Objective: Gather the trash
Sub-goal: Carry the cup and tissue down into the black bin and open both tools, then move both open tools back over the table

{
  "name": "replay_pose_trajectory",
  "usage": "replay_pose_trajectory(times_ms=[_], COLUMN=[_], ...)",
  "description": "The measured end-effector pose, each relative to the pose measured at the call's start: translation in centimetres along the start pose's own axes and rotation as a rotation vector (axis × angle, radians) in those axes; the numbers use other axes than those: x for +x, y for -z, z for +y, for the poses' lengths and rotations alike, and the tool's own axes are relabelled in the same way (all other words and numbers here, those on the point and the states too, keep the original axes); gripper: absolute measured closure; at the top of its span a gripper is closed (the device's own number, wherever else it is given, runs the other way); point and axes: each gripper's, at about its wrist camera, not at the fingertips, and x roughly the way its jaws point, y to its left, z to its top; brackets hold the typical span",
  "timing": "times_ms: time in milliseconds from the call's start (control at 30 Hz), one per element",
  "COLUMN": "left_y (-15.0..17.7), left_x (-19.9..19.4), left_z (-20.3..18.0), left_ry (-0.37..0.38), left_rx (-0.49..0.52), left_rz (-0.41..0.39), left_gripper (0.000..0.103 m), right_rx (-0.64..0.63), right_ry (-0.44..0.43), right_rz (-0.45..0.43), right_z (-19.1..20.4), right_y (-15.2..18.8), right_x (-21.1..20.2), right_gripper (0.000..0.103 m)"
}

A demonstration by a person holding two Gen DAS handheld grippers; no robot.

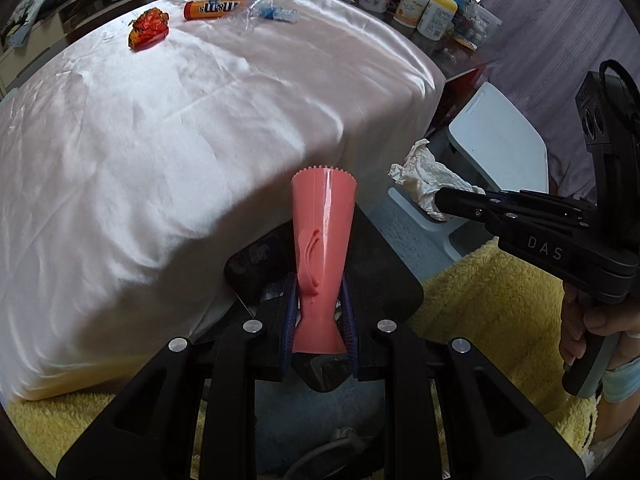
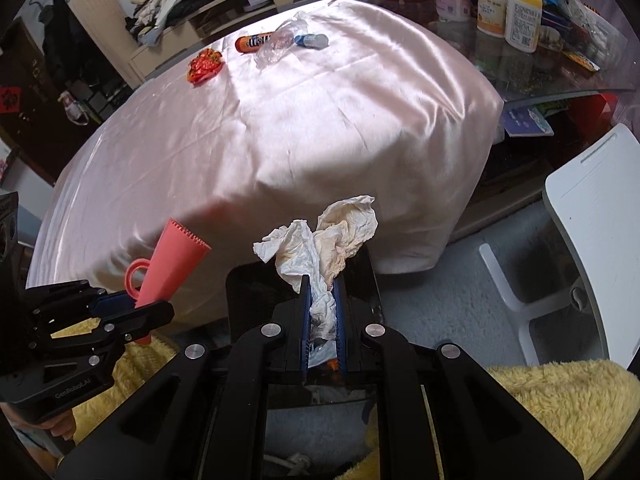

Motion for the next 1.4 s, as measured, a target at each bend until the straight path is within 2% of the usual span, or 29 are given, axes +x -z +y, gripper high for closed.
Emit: replay_pose_trajectory(times_ms=[333, 567, 767, 867, 933, 1033, 1067, 1133, 1200, 1267, 1333, 1400], left_y=[2.2, 2.3, 1.8, 1.7, 1.6, 1.7, 1.7, 1.7, 1.6, 1.3, 0.9, 0.5], left_x=[4.3, 6.1, 6.4, 6.2, 6.3, 6.1, 6.0, 5.7, 5.1, 4.5, 3.5, 2.3], left_z=[0.2, 0.5, 0.6, 0.7, 0.8, 0.9, 1.0, 1.0, 1.2, 1.1, 1.1, 1.2], left_ry=[0.000, -0.001, 0.006, 0.014, 0.014, 0.010, 0.008, 0.005, 0.008, 0.002, -0.012, -0.024], left_rx=[-0.038, -0.042, -0.051, -0.058, -0.059, -0.059, -0.061, -0.067, -0.071, -0.065, -0.056, -0.053], left_rz=[0.104, 0.148, 0.170, 0.166, 0.165, 0.163, 0.161, 0.155, 0.145, 0.129, 0.103, 0.073], left_gripper=[0.083, 0.083, 0.083, 0.075, 0.071, 0.068, 0.064, 0.056, 0.050, 0.037, 0.029, 0.018], right_rx=[0.038, 0.050, 0.064, 0.066, 0.071, 0.084, 0.090, 0.109, 0.122, 0.128, 0.131, 0.124], right_ry=[-0.025, -0.062, -0.071, -0.067, -0.067, -0.064, -0.064, -0.068, -0.060, -0.049, -0.032, 0.002], right_rz=[0.112, 0.167, 0.175, 0.176, 0.176, 0.168, 0.166, 0.157, 0.148, 0.140, 0.117, 0.081], right_z=[-0.6, -0.4, -0.5, -0.5, -0.6, -0.7, -0.8, -1.1, -1.5, -1.7, -1.9, -2.1], right_y=[3.2, 3.1, 2.7, 2.4, 2.2, 1.9, 1.8, 1.6, 1.4, 1.0, 0.5, -0.2], right_x=[3.2, 5.1, 5.6, 5.7, 5.7, 5.7, 5.7, 5.5, 5.2, 4.8, 3.9, 2.7], right_gripper=[0.091, 0.090, 0.088, 0.086, 0.066, 0.058, 0.055, 0.036, 0.029, 0.023, 0.009, 0.005])
